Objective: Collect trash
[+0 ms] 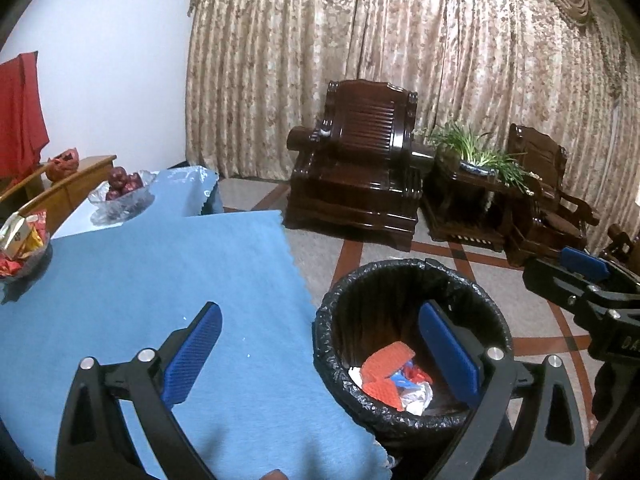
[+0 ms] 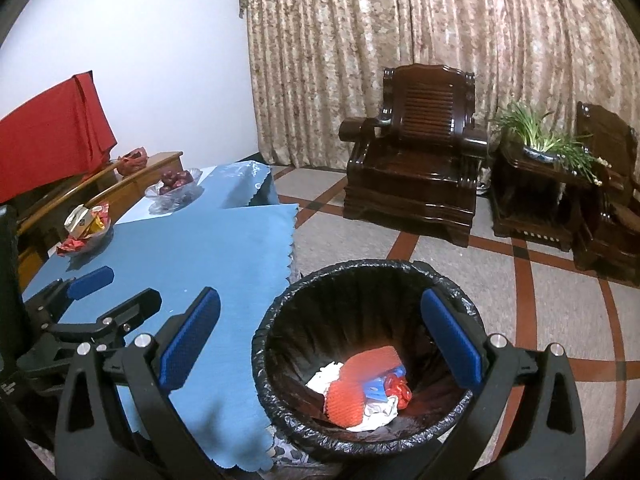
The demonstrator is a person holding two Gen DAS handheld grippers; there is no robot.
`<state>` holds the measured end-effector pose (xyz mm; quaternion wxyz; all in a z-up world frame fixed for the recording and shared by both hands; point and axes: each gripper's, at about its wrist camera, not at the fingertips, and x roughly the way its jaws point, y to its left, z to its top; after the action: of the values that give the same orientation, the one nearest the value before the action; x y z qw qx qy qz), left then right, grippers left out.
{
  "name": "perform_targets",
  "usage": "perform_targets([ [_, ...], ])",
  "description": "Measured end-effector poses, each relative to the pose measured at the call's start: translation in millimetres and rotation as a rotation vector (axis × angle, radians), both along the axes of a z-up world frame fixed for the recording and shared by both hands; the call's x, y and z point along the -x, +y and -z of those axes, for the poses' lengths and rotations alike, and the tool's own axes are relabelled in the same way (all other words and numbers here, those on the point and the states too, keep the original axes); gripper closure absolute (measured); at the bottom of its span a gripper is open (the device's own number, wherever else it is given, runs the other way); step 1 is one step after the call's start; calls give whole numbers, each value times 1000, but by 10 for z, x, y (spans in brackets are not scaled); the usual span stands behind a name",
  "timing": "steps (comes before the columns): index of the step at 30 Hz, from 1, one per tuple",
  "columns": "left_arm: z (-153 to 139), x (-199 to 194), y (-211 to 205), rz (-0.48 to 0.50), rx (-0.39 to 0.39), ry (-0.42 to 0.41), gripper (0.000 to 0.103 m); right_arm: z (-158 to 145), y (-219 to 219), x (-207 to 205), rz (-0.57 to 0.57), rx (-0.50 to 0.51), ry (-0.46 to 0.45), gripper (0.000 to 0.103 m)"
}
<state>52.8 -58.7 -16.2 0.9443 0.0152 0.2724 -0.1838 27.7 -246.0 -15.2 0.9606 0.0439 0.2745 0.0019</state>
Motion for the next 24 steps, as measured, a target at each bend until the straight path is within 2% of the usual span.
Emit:
perform_targets([
  [24,-165,118,108,-31,13,-32,6,-106,132,54,-22,22,-28,5],
])
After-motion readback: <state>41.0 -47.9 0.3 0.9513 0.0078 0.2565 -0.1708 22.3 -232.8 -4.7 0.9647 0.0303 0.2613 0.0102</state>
